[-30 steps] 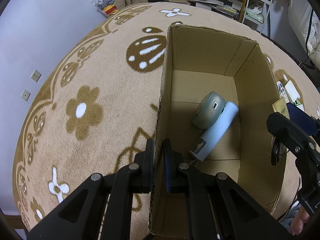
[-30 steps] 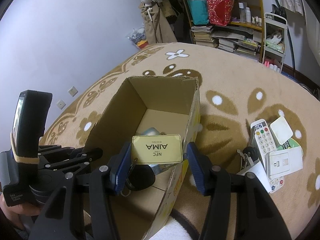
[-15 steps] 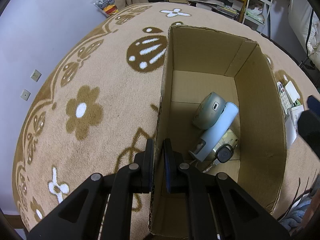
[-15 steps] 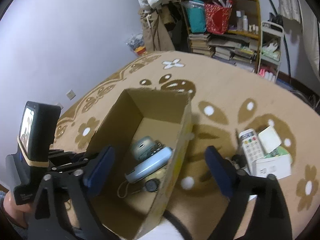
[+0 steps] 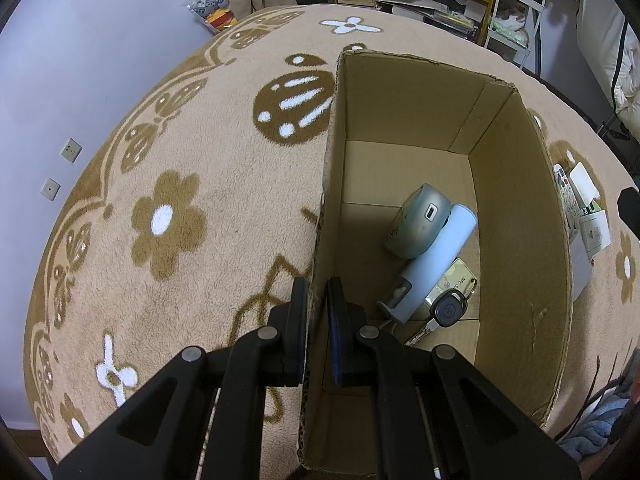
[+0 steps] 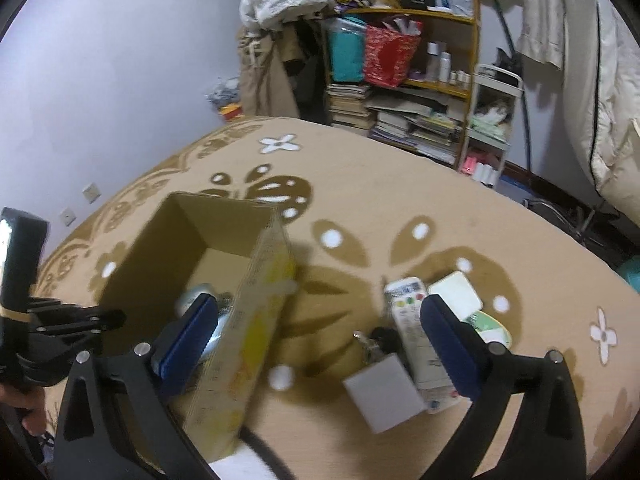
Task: Organize rigid objects
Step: 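Move the right tool back and grasp the white plug adapter, then carry the white plug adapter into the box and release it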
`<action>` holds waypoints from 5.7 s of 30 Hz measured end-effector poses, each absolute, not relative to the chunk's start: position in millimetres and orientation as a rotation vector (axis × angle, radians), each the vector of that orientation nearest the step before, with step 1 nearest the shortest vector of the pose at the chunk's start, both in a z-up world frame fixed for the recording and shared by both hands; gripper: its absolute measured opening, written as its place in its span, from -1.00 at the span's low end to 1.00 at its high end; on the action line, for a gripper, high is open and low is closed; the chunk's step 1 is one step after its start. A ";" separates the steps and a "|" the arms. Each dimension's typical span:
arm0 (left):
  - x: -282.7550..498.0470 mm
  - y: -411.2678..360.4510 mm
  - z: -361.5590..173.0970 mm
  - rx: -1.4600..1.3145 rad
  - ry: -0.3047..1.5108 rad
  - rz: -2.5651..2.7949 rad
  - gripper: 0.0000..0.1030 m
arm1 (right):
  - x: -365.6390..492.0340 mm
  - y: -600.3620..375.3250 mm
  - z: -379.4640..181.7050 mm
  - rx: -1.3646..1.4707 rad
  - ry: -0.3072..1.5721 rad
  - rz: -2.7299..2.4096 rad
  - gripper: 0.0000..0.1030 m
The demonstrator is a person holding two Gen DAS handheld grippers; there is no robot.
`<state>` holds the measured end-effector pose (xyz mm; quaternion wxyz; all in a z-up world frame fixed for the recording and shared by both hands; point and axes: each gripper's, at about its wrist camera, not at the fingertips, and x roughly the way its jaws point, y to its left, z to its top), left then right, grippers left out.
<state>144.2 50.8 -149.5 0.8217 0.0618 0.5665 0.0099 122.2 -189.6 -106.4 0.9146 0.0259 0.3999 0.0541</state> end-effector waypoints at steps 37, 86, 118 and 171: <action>143.4 52.5 -149.8 0.138 1.206 0.022 -0.79 | 139.6 -261.9 -209.7 0.326 1.166 -0.201 1.00; 143.8 53.4 -150.3 0.116 1.211 0.026 -0.78 | 130.9 -209.0 -168.3 0.165 1.116 -0.107 0.44; 141.6 51.1 -147.6 0.106 1.210 0.013 -0.85 | 118.9 -171.2 -73.6 0.325 0.782 0.206 0.44; 142.8 50.4 -148.5 0.129 1.213 0.011 -0.83 | 122.6 -135.6 -92.6 0.165 0.799 0.217 1.00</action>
